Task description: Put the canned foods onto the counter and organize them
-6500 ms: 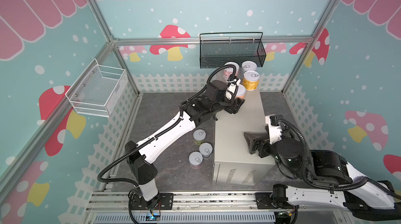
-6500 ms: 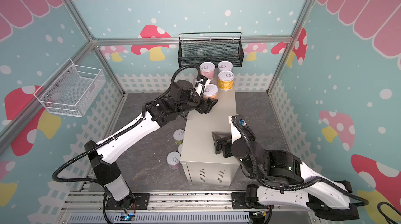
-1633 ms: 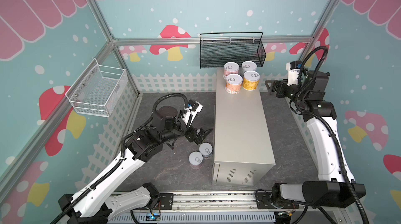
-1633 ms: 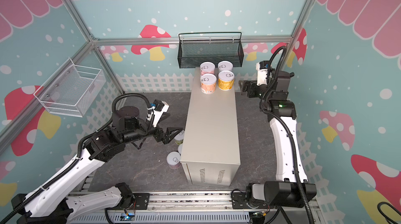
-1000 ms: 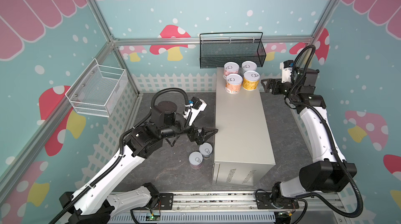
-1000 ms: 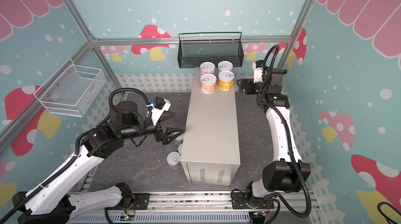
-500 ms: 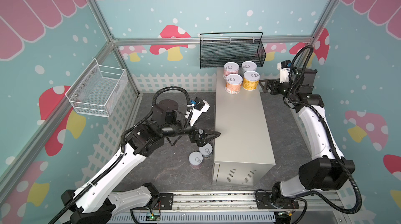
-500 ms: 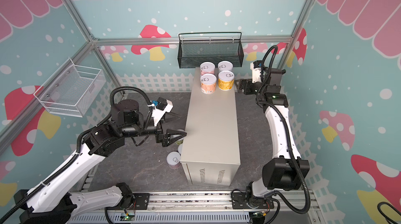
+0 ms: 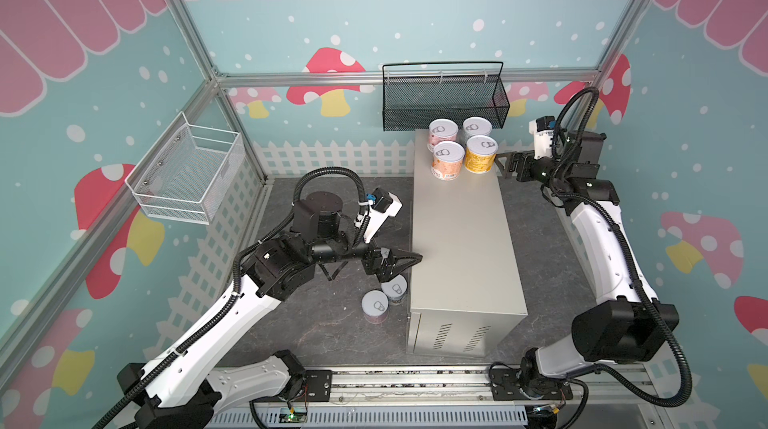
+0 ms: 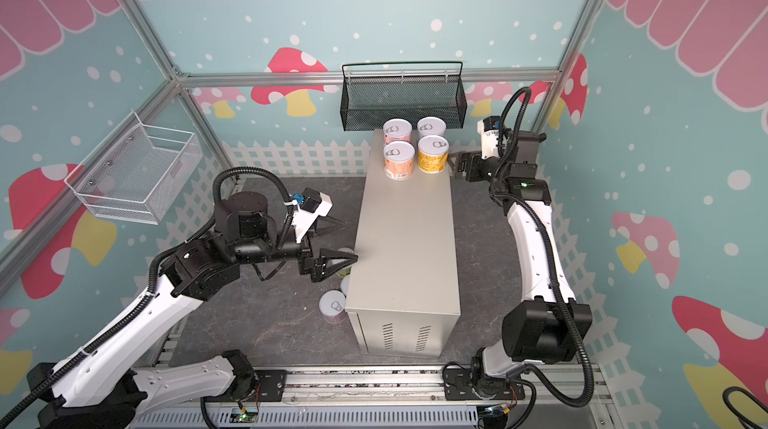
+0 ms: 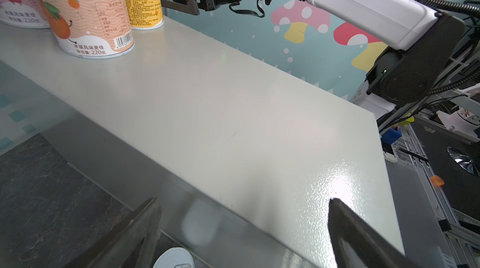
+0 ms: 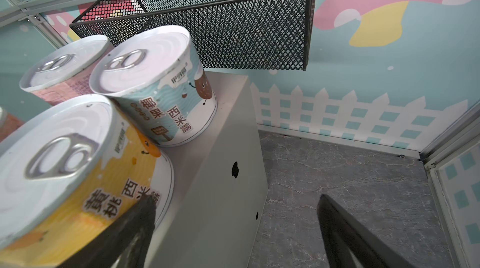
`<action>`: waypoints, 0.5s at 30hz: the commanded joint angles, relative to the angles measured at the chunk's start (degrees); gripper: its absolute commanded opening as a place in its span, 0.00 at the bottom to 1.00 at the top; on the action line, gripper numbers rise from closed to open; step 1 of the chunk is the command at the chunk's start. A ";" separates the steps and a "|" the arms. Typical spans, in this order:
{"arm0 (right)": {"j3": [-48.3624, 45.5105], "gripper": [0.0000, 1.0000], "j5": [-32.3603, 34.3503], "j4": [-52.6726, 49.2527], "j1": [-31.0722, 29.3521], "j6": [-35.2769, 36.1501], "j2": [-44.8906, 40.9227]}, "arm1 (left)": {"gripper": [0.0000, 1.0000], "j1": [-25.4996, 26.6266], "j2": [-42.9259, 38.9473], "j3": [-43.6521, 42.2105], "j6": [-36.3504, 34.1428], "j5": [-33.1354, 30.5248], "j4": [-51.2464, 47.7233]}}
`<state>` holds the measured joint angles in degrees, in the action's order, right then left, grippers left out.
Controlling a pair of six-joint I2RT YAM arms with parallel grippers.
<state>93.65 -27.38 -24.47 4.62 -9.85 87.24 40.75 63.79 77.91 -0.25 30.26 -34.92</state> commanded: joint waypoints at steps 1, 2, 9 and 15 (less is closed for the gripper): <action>-0.13 0.98 -1.45 0.91 0.21 1.23 -0.35 | 0.99 0.21 -0.94 -0.74 -0.83 0.85 -0.07; -0.13 0.98 -1.60 0.91 0.20 1.23 -0.34 | 0.99 0.20 -0.94 -0.83 -0.75 0.85 -0.07; -0.75 0.98 -2.11 0.91 0.17 1.32 -0.66 | 0.99 0.21 -0.95 -0.83 -0.63 0.76 0.08; -1.18 0.98 -2.00 0.91 0.11 1.50 -1.12 | 0.99 0.20 -0.97 -0.92 -0.63 0.64 0.32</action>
<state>93.36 -28.14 -24.16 4.62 -9.61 87.24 40.73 63.75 77.76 -0.23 30.26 -34.89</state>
